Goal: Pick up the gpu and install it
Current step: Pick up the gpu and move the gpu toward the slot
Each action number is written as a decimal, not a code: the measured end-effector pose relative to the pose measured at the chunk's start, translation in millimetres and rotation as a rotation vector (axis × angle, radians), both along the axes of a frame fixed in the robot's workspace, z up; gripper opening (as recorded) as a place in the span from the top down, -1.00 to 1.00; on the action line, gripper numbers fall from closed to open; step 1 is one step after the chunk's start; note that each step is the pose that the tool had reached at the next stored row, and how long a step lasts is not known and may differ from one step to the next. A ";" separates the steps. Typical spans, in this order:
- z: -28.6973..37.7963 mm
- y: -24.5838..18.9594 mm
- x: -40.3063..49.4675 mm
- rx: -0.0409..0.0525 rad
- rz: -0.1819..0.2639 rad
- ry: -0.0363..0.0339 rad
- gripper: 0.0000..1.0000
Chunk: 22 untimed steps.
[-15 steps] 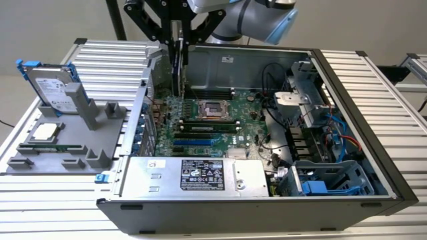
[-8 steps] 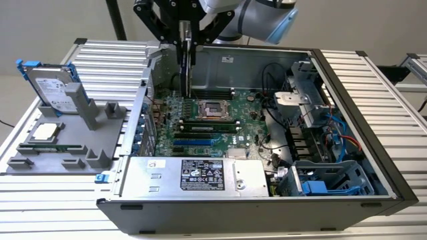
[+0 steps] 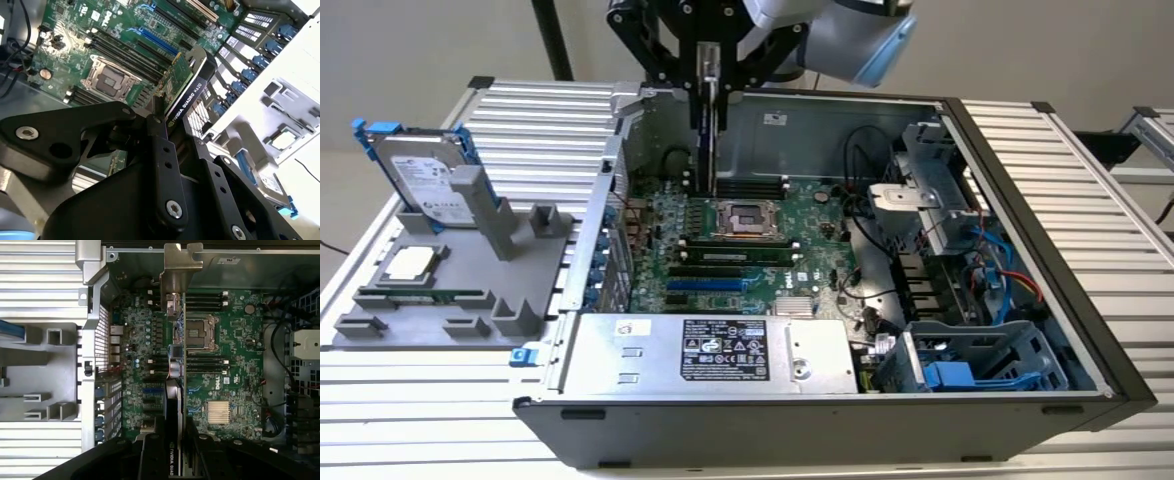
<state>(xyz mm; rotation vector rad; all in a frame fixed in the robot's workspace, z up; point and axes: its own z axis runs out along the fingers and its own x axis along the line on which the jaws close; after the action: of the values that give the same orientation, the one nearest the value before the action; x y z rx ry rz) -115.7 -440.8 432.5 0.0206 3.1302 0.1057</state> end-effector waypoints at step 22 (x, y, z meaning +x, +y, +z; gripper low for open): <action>0.0 0.0 33.6 0.0000 0.000 0.0000 1.00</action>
<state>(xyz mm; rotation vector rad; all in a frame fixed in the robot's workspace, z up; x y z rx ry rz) -82.2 -440.8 432.5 0.0206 3.1302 0.1057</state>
